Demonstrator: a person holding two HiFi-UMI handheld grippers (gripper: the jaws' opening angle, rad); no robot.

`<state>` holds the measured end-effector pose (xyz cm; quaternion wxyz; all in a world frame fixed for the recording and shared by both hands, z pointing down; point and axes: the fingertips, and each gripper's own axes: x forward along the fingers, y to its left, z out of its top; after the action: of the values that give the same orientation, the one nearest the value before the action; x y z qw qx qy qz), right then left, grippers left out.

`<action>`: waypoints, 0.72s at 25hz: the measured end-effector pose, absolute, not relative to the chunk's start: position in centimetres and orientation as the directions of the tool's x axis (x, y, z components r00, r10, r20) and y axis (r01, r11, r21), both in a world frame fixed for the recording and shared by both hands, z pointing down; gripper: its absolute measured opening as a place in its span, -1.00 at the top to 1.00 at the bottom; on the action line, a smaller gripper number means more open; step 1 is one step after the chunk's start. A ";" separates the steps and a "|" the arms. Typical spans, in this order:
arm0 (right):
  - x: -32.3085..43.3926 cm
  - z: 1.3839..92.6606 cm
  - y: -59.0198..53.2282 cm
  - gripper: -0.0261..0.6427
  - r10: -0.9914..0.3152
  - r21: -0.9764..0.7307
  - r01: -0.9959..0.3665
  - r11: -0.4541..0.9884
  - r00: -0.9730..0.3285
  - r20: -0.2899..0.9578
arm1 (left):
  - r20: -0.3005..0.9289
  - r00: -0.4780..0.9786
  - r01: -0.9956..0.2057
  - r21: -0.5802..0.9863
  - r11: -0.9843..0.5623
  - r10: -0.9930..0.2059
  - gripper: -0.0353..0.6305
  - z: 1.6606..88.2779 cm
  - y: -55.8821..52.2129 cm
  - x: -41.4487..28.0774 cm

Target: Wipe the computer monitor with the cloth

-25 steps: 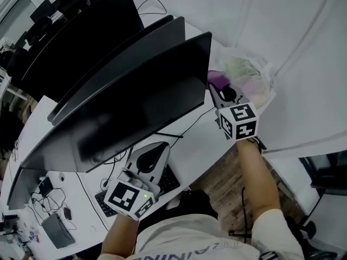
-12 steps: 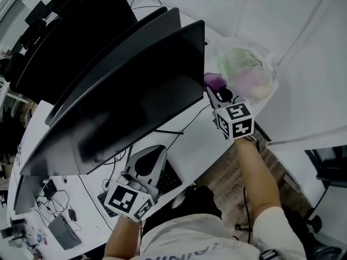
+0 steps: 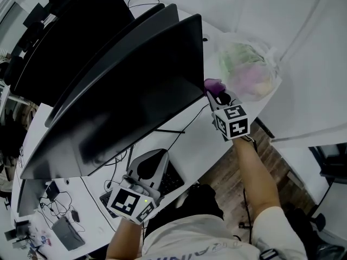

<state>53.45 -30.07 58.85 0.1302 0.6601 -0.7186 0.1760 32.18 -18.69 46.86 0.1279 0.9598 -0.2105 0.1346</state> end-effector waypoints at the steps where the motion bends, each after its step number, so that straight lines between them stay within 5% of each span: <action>1: 53.5 59.3 -30.1 0.73 -0.900 -0.089 -0.994 0.062 -0.094 0.425 | 0.314 0.875 -0.438 0.189 -0.879 -0.369 0.88 47.0 -18.6 32.1; 18: 52.9 64.7 -28.8 0.73 -0.849 -0.147 -0.989 0.012 -0.088 0.520 | 0.310 0.864 -0.464 0.187 -0.866 -0.396 0.88 46.8 -18.0 29.7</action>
<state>52.86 -28.84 64.67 0.1442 0.6597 -0.6967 0.2421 29.68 -17.98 46.76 0.1284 0.9569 -0.2245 0.1319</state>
